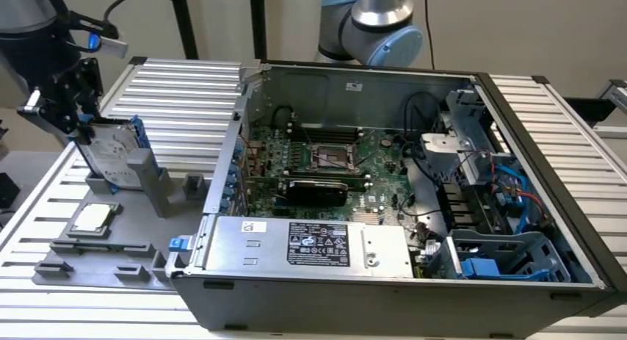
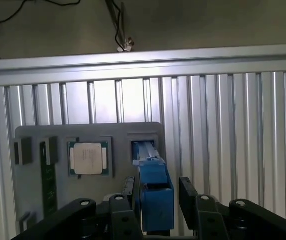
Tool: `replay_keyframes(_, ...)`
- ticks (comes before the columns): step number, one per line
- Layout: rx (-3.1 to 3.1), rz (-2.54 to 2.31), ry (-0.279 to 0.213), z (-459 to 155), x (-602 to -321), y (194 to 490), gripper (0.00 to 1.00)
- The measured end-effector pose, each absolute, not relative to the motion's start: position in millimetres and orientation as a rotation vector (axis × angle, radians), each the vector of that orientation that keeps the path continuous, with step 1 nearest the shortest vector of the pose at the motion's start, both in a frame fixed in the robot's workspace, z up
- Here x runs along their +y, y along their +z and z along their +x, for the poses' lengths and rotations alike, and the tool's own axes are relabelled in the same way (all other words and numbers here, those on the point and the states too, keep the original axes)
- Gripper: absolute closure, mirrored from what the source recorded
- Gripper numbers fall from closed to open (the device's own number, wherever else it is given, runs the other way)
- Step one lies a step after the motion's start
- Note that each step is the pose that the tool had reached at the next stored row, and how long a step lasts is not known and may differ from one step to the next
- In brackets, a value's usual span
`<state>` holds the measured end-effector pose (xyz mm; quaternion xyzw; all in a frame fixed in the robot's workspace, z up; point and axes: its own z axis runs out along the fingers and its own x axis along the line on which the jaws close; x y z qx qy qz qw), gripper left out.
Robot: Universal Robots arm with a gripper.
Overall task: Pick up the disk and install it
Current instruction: 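Pick up the disk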
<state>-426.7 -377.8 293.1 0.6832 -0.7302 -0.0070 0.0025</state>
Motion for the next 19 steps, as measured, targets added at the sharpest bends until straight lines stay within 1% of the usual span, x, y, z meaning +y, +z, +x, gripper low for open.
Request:
replay_keyframes(5,-2.283,2.150,-0.022,-426.7,-377.8,286.9,0.00)
replay_keyframes(19,-2.258,2.176,-0.022,-426.7,-377.8,285.2,0.00)
